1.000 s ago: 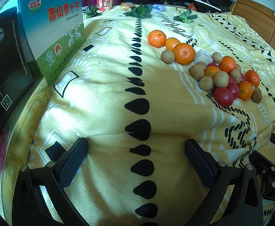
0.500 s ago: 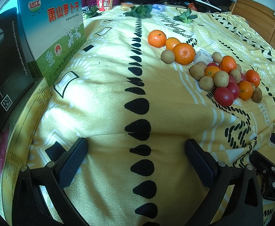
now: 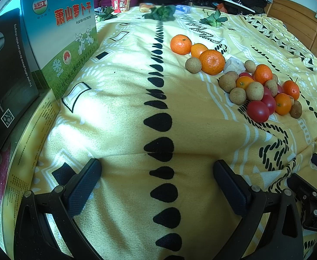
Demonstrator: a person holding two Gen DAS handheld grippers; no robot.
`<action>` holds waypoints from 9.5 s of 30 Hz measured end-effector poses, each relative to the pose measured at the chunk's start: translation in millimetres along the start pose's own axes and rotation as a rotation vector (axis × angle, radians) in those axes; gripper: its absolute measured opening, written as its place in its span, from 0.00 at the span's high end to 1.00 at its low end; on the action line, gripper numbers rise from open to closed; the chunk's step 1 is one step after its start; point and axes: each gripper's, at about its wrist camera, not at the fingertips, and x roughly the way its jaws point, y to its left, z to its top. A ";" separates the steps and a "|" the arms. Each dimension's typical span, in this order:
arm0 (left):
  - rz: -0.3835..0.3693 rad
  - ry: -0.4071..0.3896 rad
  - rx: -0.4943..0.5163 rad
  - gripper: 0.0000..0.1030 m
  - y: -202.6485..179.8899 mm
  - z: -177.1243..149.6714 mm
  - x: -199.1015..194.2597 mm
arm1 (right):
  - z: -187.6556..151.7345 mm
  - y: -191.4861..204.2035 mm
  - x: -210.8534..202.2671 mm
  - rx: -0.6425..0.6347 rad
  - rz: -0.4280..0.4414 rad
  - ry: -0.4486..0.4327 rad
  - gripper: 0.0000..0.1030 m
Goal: Organize fruits
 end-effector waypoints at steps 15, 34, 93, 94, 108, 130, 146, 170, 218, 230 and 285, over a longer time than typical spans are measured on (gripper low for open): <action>0.000 0.000 0.000 0.00 -0.6 0.3 0.0 | -1.6 -2.8 -2.6 -0.001 0.000 0.000 0.00; 0.005 0.007 0.001 0.00 -1.2 1.3 0.3 | -3.6 -6.5 -5.9 -0.001 0.001 0.000 0.00; -0.396 -0.022 0.087 0.69 -53.1 58.7 -23.3 | 84.8 -91.7 -35.3 0.173 0.145 -0.075 0.20; -0.400 -0.032 0.085 0.69 -52.1 60.2 -26.6 | 89.0 -93.5 -26.4 0.169 0.151 -0.057 0.22; -0.409 -0.079 0.066 0.69 -45.1 68.6 -45.9 | 108.8 -92.2 29.9 0.145 0.161 0.051 0.58; -0.304 -0.382 -0.052 0.69 57.8 84.6 -195.4 | 129.9 63.7 -119.1 -0.226 -0.043 -0.236 0.58; -0.136 -0.511 -0.259 0.69 210.7 59.0 -269.2 | 140.1 208.9 -160.2 -0.429 0.080 -0.324 0.58; 0.176 -0.340 -0.650 0.69 446.0 -36.9 -238.1 | 99.8 447.2 -97.8 -0.583 0.679 0.074 0.58; -0.277 -0.273 -0.038 0.12 60.1 50.8 -125.0 | 199.6 80.3 24.5 -0.265 0.302 0.038 0.43; -0.315 -0.145 -0.079 0.19 44.4 51.5 -59.5 | 228.8 89.5 116.6 -0.364 0.250 0.151 0.61; -0.113 -0.457 -0.138 0.60 147.4 110.3 -215.6 | 149.8 74.8 -159.4 -0.162 0.510 -0.251 0.61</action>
